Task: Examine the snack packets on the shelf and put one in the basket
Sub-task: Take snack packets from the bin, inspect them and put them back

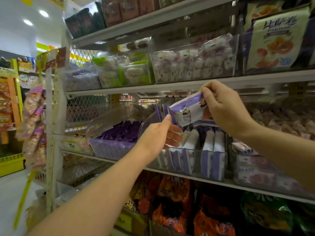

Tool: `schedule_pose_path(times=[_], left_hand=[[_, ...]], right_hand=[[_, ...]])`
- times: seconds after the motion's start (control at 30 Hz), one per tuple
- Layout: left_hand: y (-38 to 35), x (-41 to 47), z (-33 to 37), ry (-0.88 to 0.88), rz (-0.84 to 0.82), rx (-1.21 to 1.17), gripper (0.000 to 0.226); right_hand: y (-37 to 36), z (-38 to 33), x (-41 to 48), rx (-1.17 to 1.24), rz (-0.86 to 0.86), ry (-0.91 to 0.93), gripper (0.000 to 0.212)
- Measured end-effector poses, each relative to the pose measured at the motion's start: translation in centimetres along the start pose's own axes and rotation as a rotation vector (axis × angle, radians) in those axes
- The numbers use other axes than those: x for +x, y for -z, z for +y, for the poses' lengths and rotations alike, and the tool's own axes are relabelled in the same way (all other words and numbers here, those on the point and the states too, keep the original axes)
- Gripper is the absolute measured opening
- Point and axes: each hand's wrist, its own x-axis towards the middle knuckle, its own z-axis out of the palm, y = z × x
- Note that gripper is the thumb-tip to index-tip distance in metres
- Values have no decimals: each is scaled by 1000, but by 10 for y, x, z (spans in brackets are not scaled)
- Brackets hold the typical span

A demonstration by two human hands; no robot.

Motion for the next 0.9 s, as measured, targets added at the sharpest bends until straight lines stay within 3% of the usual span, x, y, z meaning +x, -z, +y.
schedule_pose_path(times=[0.1,0.2,0.33,0.43,0.6,0.67,0.77,0.9], left_hand=[[11,-18,2,203,-106,-276,69],[30,-40,-7,249,-135,-514,75],[52,-70,-34,223,36,-531,28],[73,-97,-65,203,131,-373,20],[105,-150,-120,289,155,-209,42],[114,-168,-141,329,160,-172,54],[123,-187,-172,386,144,-124,58],[123,-202,-203,446,198,-175,49]], right_hand=[[-13,-16,-26,119,-41,10,19],[-34,-28,-53,222,-148,32,18],[-76,-37,-93,272,-336,36,22],[-114,-37,-126,265,-395,-13,25],[-177,-37,-173,570,-475,-395,54],[-202,-35,-185,720,-537,-600,51],[-235,-34,-200,916,-550,-806,30],[-264,-26,-219,1019,-562,-875,25]])
